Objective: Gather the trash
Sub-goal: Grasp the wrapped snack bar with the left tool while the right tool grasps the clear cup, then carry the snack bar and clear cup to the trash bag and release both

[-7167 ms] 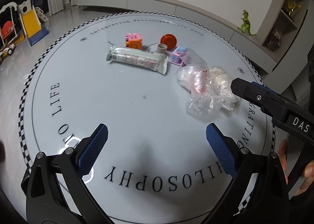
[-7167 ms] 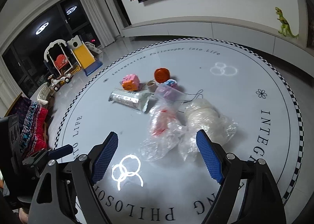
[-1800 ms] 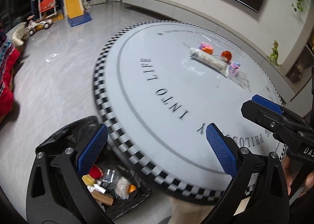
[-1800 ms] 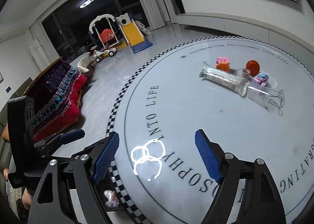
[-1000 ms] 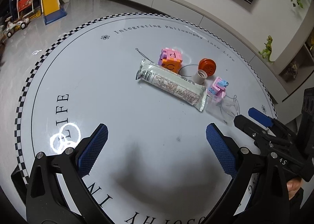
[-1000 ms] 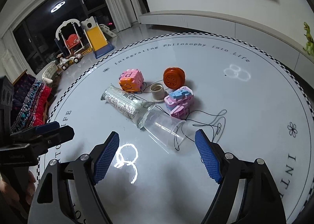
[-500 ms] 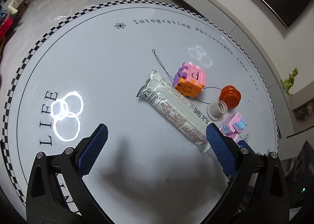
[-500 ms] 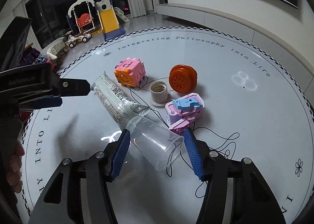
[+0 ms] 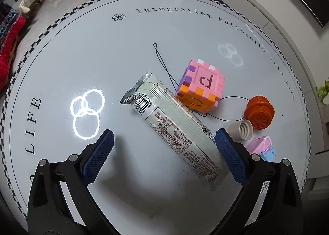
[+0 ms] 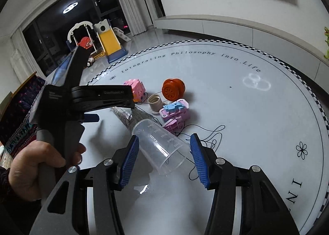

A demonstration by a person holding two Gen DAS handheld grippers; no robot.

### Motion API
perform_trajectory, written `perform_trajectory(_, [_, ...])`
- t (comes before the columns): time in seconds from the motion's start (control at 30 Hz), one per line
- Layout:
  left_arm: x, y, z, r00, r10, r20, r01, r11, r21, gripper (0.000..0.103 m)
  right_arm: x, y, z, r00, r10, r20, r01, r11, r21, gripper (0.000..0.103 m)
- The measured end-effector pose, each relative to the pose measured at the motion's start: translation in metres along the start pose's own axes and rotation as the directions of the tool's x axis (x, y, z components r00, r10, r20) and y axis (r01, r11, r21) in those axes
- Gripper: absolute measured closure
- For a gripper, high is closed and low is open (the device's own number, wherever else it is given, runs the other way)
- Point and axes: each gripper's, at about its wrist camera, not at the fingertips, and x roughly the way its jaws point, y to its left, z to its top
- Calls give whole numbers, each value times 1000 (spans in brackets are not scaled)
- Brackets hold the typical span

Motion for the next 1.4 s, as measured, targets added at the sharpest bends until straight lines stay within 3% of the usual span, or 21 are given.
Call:
perform_trajectory(0.13, [6, -10, 5, 1000, -7, -27, 8, 1000, 20, 20, -4, -4, 1, 1000, -15, 9, 15, 1000, 18, 50])
perform_trajectory(0.27, [7, -26, 9, 1000, -4, -26, 6, 997, 80, 41, -8, -5, 0, 1000, -22, 17, 21, 999, 32, 50])
perform_trajectory(0.33, [5, -27, 6, 1000, -29, -10, 30, 994, 102, 50, -11, -5, -1, 1000, -23, 20, 22, 999, 39, 50])
perform_trajectory(0.43, [2, -18, 1, 993, -121, -6, 121, 986, 115, 62, -16, -3, -2, 999, -23, 26, 22, 999, 41, 50])
perform_trajectory(0.53, [-3, -6, -9, 983, -184, -15, 184, 972, 147, 66, -22, 3, -3, 999, -18, 32, 17, 999, 36, 51])
perform_trajectory(0.73, [-35, 18, -42, 984, -168, 57, 145, 945, 293, 72, -32, 27, -8, 999, 14, 36, -15, 999, 36, 51])
perform_trajectory(0.93, [-71, 62, -74, 978, -180, 103, 134, 928, 349, 74, -37, 60, -17, 999, 43, 29, -44, 998, 35, 51])
perform_trajectory(1.17, [-111, 118, -104, 966, -212, 150, 144, 918, 368, 74, -39, 116, -27, 996, 88, 17, -88, 996, 1, 51])
perform_trajectory(1.4, [-136, 183, -126, 960, -188, 210, 117, 943, 312, 74, -37, 187, -34, 989, 145, -3, -144, 985, -97, 51])
